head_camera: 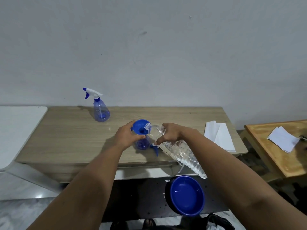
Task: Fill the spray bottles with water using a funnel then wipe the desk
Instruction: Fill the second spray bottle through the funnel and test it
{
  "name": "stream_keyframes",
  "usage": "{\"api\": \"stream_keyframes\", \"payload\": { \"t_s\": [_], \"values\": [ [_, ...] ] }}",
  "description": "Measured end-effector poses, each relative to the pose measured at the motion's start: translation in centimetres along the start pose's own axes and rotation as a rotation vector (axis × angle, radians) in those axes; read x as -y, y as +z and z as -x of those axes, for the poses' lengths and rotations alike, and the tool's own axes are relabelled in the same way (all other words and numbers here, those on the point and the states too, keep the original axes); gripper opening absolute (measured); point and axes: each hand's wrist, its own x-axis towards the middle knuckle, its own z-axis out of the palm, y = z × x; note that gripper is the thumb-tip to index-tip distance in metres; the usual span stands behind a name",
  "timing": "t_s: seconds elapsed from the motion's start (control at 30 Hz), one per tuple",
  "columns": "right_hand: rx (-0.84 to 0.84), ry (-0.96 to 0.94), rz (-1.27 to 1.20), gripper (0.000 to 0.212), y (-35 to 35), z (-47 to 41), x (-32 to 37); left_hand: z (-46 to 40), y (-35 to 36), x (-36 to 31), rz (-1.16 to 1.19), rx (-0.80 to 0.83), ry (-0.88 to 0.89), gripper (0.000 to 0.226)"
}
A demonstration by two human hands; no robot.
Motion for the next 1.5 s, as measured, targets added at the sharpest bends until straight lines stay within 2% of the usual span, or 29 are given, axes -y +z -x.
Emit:
{"api": "stream_keyframes", "payload": {
  "t_s": [0.1,0.37,0.5,0.6,0.67,0.77,0.8,0.9,1.03,1.3,1.5],
  "values": [
    [0.003,-0.003,-0.013,0.111,0.0,0.2,0.3,-0.1,0.0,0.0,0.003,0.009,-0.007,0.078],
    [0.004,-0.015,-0.042,0.101,-0.1,0.7,0.7,0.0,-0.1,0.0,0.016,0.01,0.01,0.072],
    [-0.036,-0.064,-0.045,0.089,-0.2,1.1,0.4,-0.1,-0.2,0.2,0.028,0.03,0.012,0.072],
    [-0.079,-0.107,-0.135,0.073,0.0,1.0,-0.3,-0.2,-0.3,0.3,0.033,0.043,0.014,0.074],
    [-0.131,-0.156,-0.228,0.067,-0.1,1.1,-0.8,-0.1,-0.3,0.3,0.023,0.038,-0.003,0.083],
    [-0.239,-0.232,-0.4,0.065,-0.7,1.4,-1.4,0.2,-0.3,0.4,-0.001,0.043,-0.055,0.113],
    [-0.28,-0.247,-0.445,0.065,-0.9,1.5,-1.7,0.2,-0.2,0.5,-0.001,0.05,-0.053,0.116],
    [-0.411,-0.301,-0.572,0.065,-2.1,1.8,-2.0,0.5,-0.2,0.7,-0.006,0.077,-0.045,0.107],
    [-0.598,-0.394,-0.677,0.067,-3.5,1.2,-1.9,0.5,0.4,2.1,-0.003,0.134,-0.121,0.124],
    [-0.785,-0.367,-0.765,0.073,-4.3,-4.5,-0.9,-0.7,2.8,2.5,-0.041,0.231,-0.177,0.064],
    [-0.869,-0.333,-0.805,0.075,-3.3,-9.4,-0.2,-1.9,4.3,3.2,-0.085,0.231,-0.171,0.053]
  ]
}}
